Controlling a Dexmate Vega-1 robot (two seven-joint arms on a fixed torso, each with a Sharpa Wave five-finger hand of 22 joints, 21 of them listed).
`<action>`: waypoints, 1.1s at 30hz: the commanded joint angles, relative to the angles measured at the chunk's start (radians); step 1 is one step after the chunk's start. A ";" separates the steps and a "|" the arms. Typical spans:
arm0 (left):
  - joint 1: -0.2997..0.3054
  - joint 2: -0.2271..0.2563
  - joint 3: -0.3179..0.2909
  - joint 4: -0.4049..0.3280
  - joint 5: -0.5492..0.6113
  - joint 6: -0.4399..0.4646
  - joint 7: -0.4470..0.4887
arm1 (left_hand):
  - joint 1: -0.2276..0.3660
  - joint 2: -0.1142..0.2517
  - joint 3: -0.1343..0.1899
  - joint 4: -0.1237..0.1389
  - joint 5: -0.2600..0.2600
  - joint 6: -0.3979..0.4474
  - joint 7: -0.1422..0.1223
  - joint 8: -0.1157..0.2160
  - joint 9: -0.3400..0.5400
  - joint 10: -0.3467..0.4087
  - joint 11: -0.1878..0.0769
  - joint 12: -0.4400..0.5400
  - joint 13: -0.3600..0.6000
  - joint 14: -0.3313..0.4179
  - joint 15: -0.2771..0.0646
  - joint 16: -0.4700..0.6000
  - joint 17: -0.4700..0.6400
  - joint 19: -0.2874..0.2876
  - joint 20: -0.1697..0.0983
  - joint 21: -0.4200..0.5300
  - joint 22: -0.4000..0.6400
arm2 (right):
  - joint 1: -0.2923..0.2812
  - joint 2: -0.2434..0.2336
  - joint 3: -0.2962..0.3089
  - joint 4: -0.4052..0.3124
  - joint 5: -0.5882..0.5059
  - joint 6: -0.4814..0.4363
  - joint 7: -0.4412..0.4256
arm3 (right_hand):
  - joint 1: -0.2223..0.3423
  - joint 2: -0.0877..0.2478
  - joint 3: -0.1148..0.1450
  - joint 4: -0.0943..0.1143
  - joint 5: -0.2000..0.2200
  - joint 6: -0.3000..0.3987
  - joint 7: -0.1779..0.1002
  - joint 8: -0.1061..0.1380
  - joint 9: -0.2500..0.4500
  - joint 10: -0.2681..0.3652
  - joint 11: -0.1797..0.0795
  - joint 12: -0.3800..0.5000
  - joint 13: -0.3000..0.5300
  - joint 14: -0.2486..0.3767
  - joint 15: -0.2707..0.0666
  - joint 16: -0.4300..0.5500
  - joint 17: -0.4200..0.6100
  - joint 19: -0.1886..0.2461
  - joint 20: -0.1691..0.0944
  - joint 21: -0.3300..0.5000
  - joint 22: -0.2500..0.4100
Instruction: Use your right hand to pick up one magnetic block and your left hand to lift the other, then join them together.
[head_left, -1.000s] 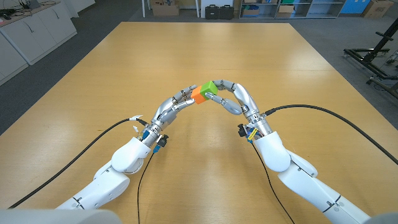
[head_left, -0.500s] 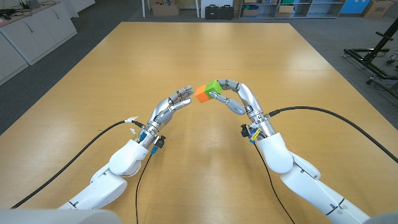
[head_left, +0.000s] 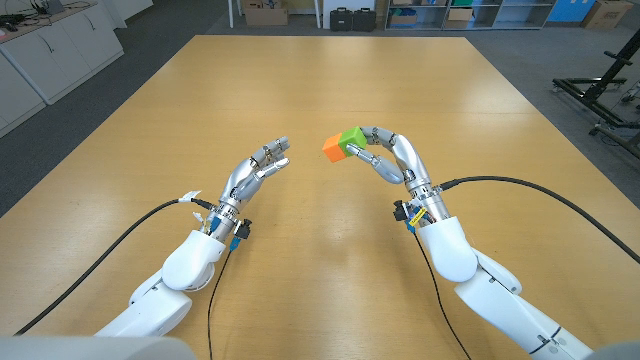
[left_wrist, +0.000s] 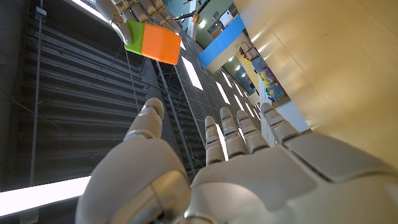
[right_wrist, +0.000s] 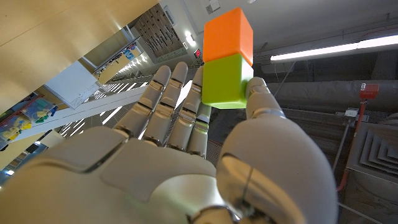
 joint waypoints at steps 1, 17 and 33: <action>0.013 0.009 -0.045 0.028 -0.039 -0.022 -0.025 | 0.004 0.011 0.003 -0.002 0.003 0.012 0.003 0.004 0.001 0.007 -0.008 0.006 0.000 0.009 -0.027 0.008 0.001 0.004 -0.009 0.001 0.004 | 0.004 0.019 0.015 0.025 0.143 -0.033 0.046 | 0.070 0.077 0.004 0.004 0.004 0.150 -0.139 0.005 0.003 0.061 -0.055 0.007 0.002 0.012 -0.078 0.002 0.006 0.006 -0.078 0.006 0.004; -0.041 -0.051 -0.030 0.088 -0.020 -0.008 -0.007 | 0.006 0.017 0.006 -0.002 0.005 0.015 0.004 0.004 0.001 0.019 -0.011 0.012 -0.001 0.012 -0.051 0.009 0.001 0.004 -0.022 0.002 0.004 | 0.035 0.000 0.026 0.120 0.259 -0.017 0.087 | 0.069 0.079 0.002 0.005 0.003 0.151 -0.135 0.003 0.003 0.062 -0.056 0.007 0.004 0.012 -0.075 0.002 0.008 0.004 -0.078 0.008 0.004; -0.023 -0.063 -0.029 0.080 -0.004 0.001 0.019 | 0.006 0.020 0.007 -0.002 0.005 0.021 0.005 0.006 0.001 0.019 -0.012 0.012 -0.002 0.008 -0.061 0.008 0.000 0.000 -0.033 0.000 0.004 | 0.083 0.003 -0.009 0.189 0.295 0.029 0.098 | 0.071 0.082 0.000 0.005 0.003 0.152 -0.134 0.002 0.003 0.063 -0.052 0.007 0.005 0.013 -0.074 0.003 0.010 0.002 -0.077 0.011 0.004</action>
